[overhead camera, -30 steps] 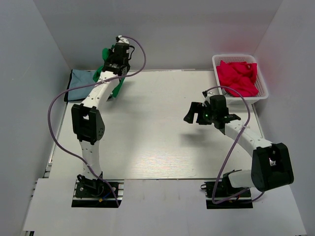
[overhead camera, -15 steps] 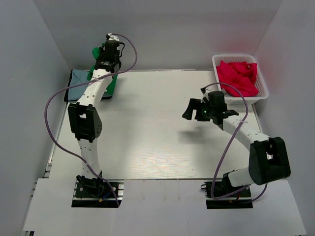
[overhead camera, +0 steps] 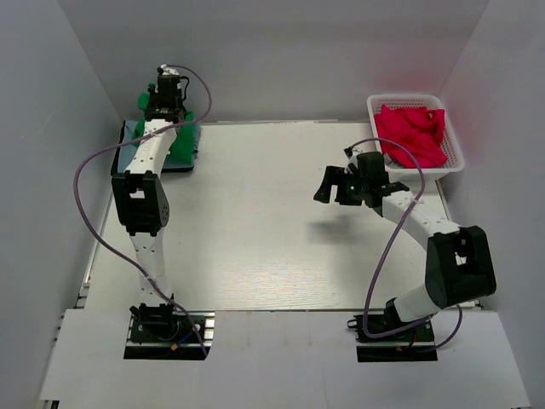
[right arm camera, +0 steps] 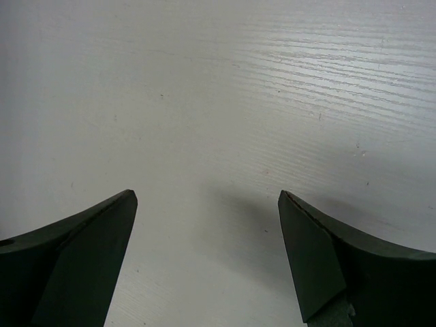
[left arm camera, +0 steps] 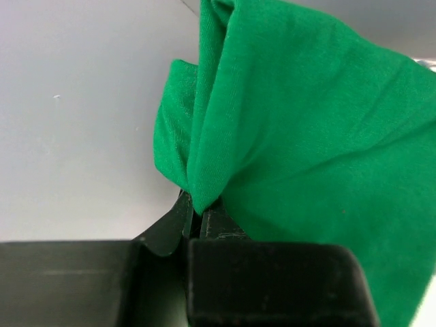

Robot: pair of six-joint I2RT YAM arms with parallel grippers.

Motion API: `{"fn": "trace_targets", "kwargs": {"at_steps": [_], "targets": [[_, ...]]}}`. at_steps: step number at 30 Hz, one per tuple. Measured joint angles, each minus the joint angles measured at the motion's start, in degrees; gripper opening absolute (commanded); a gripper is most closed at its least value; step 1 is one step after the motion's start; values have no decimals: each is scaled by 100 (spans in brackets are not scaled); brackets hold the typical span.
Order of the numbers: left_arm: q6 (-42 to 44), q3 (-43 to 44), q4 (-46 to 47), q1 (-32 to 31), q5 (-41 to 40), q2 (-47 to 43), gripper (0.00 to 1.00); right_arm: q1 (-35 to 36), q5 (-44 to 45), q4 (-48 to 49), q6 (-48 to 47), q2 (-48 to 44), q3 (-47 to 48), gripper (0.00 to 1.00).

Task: Fold and stack the t-shirts
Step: Put the neatly folded tshirt into the corner of the board with the left arm

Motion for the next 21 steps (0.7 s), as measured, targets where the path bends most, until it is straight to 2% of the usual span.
{"fn": "trace_targets", "kwargs": {"at_steps": [9,10,11,13,14,21], "targets": [[94,22,293,323,238,420,0,-2,120,-321,-87,142,286,90],[107,22,330,348,227,461,5,-2,138,-337,-87,142,286,90],[127,22,380,378,223,518,37,-2,153,-358,-85,142,286,90],[175,22,470,420,177,608,88,0,184,-417,-83,142,289,90],[210,22,549,437,127,647,100,0,201,-439,-79,142,286,90],[195,151,894,608,-267,737,100,-2,271,-516,-72,111,286,90]]}}
